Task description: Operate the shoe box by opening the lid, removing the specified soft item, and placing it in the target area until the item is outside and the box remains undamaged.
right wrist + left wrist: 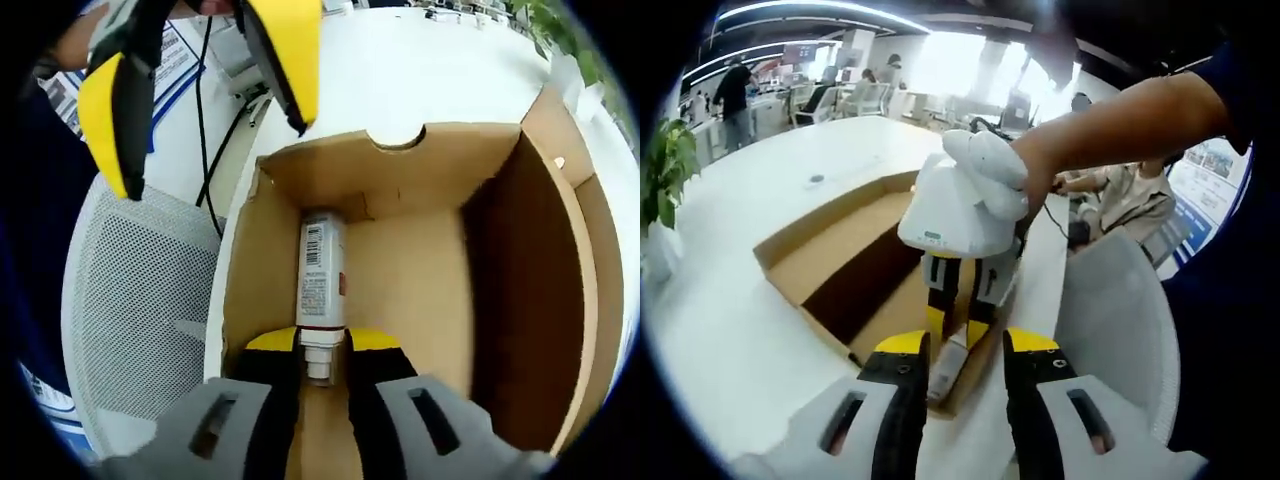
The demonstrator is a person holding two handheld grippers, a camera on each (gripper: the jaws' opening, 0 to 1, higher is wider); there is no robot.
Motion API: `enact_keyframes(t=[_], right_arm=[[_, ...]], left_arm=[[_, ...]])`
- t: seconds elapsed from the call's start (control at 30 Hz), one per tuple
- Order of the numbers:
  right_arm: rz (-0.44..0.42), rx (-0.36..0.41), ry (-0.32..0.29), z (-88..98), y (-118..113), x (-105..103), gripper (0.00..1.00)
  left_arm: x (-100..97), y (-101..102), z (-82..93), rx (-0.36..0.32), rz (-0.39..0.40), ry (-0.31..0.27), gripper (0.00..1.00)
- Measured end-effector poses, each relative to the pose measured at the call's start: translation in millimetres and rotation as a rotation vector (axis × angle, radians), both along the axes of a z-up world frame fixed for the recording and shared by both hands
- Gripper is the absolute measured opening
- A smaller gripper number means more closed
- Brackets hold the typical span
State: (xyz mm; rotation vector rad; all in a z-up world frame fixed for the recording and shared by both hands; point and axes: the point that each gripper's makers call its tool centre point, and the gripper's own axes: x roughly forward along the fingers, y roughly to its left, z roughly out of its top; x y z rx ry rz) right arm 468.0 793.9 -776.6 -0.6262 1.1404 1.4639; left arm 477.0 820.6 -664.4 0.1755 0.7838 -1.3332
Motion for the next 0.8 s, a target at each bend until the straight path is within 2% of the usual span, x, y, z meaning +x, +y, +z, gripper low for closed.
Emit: enact_keyframes(t=[0.03, 0.2, 0.37, 0.43, 0.5, 0.63, 0.7, 0.8], right_arm=[[0.011, -0.002, -0.019, 0.5, -0.9, 3.3, 0.14], [-0.008, -0.025, -0.031, 3.6, -9.6, 14.1, 0.10], [0.019, -0.008, -0.007, 1.2, -3.1, 4.4, 0.16], [0.060, -0.028, -0.024, -8.4, -0.4, 0.7, 0.18], [0.111, -0.082, -0.058, -20.5, -5.7, -1.0, 0.19], [0.081, -0.045, -0.066, -20.1, 2.8, 2.1, 0.19], [0.071, -0.031, -0.058, -19.4, -0.6, 3.5, 0.19], [0.056, -0.060, -0.076, -19.4, -10.3, 9.2, 0.18]], left_arm=[[0.5, 0.4, -0.1, 0.000, 0.000, -0.002, 0.28], [2.7, 2.3, -2.5, -0.001, 0.014, 0.005, 0.28], [3.2, 4.4, -6.5, -0.001, 0.019, 0.015, 0.28], [3.6, 4.9, -7.7, 0.003, 0.021, 0.017, 0.28], [3.0, 4.9, -7.3, 0.004, 0.020, 0.020, 0.28], [4.1, 4.3, -7.6, 0.007, 0.019, 0.017, 0.28], [4.8, 2.7, -10.2, 0.019, 0.013, 0.013, 0.28], [3.8, -1.0, -13.3, 0.032, -0.003, 0.007, 0.28]])
